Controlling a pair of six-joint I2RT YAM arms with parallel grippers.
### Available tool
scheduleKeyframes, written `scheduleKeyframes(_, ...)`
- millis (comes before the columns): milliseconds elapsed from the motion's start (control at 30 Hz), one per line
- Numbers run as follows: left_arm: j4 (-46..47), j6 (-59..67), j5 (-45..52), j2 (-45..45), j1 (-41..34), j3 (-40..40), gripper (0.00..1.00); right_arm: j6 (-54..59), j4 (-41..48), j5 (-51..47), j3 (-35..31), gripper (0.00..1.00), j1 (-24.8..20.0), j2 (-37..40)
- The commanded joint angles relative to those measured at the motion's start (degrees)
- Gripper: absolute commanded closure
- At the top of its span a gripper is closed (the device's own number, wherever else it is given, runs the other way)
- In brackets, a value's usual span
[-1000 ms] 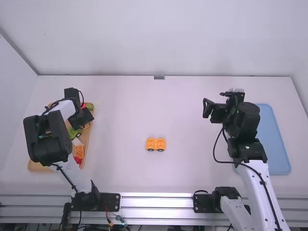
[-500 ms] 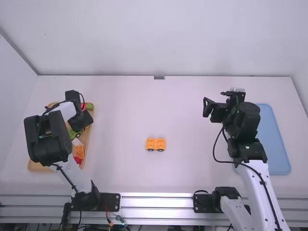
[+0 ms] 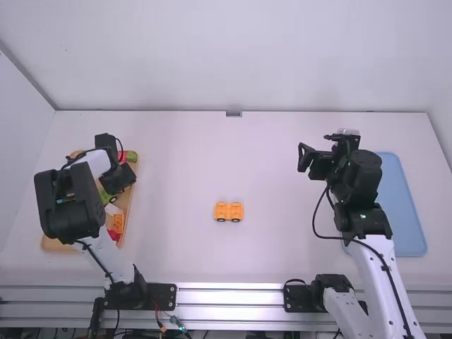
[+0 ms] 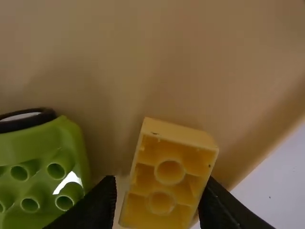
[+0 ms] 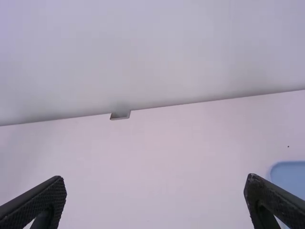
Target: Assemble lego blocks to make yellow taxi
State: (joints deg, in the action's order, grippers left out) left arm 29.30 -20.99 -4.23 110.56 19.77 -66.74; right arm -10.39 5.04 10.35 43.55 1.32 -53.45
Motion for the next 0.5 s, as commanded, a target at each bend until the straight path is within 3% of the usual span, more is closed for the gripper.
scheduleKeyframes(0, 0.5, 1.5, 2.3, 0.8, 0.1, 0.0, 0.58, -0.1, -0.1, 0.3, 1.4, 0.01, 0.2, -0.2)
scheduleKeyframes(267, 0.3, 2.0, 1.6, 0.8, 0.1, 0.0, 0.72, -0.1, -0.3, 0.2, 1.4, 0.01, 0.2, -0.2)
scheduleKeyframes(367, -0.2, 2.8, 1.7, 0.8, 0.1, -0.2, 0.71, -0.1, -0.7, 0.3, 1.4, 0.01, 0.2, -0.2)
scheduleKeyframes(467, 0.3, 2.8, 1.5, 0.8, 0.1, -0.9, 0.76, -0.1, -0.7, 0.3, 1.4, 0.02, 0.2, -0.2)
